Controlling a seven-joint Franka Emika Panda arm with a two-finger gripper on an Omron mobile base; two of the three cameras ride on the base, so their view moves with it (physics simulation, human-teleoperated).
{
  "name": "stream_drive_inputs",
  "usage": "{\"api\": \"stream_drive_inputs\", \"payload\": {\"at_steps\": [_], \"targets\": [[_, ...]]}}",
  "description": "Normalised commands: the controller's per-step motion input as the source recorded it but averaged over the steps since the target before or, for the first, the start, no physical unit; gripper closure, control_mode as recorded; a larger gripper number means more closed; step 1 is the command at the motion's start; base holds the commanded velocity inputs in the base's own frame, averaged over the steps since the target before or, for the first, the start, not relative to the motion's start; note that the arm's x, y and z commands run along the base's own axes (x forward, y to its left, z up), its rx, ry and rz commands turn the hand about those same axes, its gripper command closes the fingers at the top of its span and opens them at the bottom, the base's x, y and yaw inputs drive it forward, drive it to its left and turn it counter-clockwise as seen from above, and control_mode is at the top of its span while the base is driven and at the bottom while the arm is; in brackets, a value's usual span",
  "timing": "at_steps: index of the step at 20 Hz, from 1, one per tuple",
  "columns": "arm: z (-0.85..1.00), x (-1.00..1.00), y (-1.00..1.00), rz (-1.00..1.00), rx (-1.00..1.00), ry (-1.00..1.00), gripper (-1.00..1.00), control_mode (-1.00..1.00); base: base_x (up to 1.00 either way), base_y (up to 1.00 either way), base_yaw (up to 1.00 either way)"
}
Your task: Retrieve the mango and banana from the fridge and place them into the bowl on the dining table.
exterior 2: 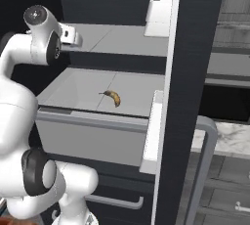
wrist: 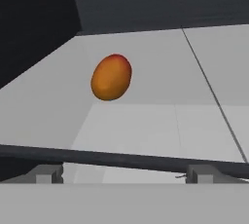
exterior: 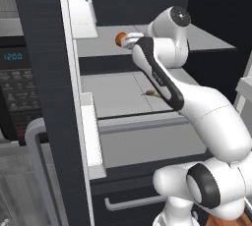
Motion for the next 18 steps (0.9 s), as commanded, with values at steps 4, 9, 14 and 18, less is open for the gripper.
{"api": "stream_drive_inputs", "payload": {"at_steps": [4,9,14,18], "targets": [[0.0,0.4,0.16,0.0,0.0,0.0,-1.0,-1.0,0.0,0.0,0.0],[0.0,0.46,0.11,0.0,0.0,0.04,-1.0,-1.0,0.0,0.0,0.0],[0.0,0.51,0.11,0.0,0.0,0.04,-1.0,-1.0,0.0,0.0,0.0],[0.0,0.48,0.11,0.0,0.0,0.02,-1.0,-1.0,0.0,0.0,0.0]]}}
